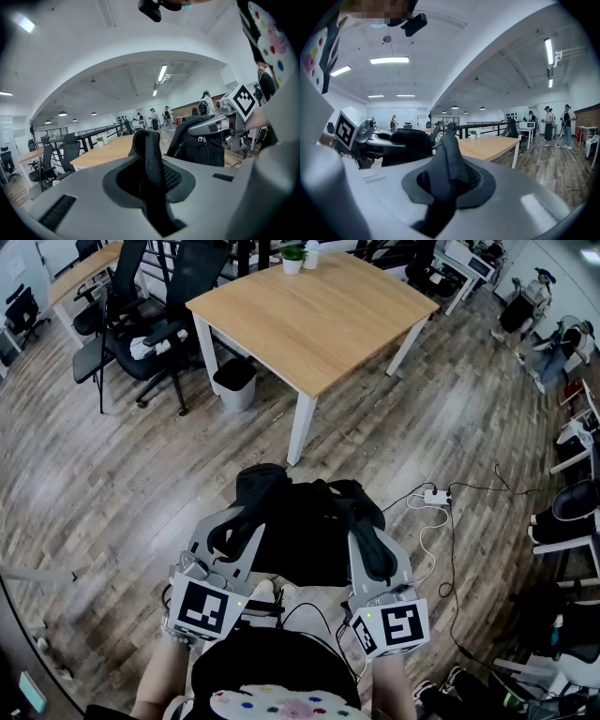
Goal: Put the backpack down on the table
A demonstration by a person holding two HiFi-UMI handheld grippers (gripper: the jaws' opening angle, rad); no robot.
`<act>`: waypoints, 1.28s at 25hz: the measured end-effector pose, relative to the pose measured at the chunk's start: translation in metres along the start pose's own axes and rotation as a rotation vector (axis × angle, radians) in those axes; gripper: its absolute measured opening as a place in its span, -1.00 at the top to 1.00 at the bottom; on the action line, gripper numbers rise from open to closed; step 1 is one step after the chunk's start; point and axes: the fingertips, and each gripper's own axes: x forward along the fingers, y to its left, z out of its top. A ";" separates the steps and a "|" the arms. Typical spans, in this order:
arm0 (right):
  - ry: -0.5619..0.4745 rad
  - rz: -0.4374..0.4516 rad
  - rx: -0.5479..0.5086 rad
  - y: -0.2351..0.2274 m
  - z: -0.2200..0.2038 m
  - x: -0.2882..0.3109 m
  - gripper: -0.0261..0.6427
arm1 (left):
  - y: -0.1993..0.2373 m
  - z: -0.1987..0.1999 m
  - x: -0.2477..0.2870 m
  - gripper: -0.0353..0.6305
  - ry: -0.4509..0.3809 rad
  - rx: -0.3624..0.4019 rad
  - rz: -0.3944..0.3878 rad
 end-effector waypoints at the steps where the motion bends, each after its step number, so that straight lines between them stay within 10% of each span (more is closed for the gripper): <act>1: -0.002 0.000 -0.004 0.000 0.001 0.001 0.75 | 0.001 0.000 0.000 0.72 -0.003 -0.003 0.000; 32: -0.046 0.001 0.021 -0.035 0.002 -0.035 0.74 | -0.039 0.023 0.003 0.72 -0.059 -0.031 0.063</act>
